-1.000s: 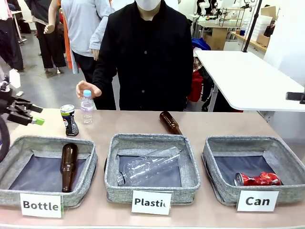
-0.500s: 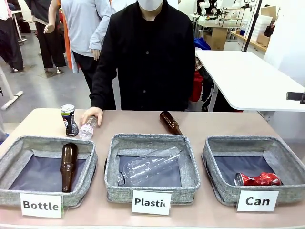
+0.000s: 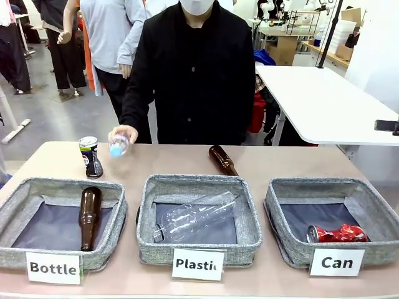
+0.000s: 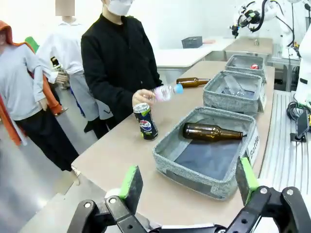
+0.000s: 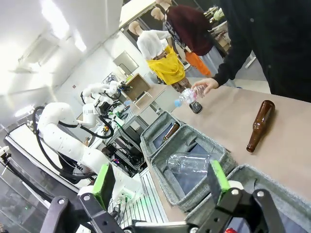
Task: Sort the can waste into the basket.
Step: Pick up the can waste from the table and place it in the right Fabric basket.
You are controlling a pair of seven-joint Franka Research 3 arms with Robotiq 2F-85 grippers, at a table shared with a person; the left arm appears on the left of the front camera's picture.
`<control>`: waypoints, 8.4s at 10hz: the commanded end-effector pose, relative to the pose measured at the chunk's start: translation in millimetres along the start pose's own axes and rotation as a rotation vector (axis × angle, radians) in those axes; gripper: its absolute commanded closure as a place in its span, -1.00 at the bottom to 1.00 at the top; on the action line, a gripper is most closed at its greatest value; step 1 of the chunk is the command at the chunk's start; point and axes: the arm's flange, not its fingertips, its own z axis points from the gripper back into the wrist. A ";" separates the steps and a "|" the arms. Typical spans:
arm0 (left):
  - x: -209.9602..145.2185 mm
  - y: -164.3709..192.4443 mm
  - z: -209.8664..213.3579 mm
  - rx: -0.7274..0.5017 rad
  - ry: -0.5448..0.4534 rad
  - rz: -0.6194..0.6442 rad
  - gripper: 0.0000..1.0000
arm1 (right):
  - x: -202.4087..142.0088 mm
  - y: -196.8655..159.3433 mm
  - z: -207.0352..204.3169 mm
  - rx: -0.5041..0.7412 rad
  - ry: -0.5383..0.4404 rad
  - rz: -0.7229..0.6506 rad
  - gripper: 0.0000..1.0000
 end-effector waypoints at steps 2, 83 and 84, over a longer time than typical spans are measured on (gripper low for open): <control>-6.4 1.0 -18.3 -0.084 -0.009 -0.065 -1.00 | 1.3 1.4 2.6 0.009 0.008 0.015 -1.00; 42.9 -91.0 -16.6 -0.066 0.195 -0.002 1.00 | 1.3 1.4 2.6 0.009 0.008 0.015 -1.00; 32.4 -109.6 11.4 0.065 0.170 0.071 1.00 | 1.3 1.4 2.6 0.009 0.008 0.015 -1.00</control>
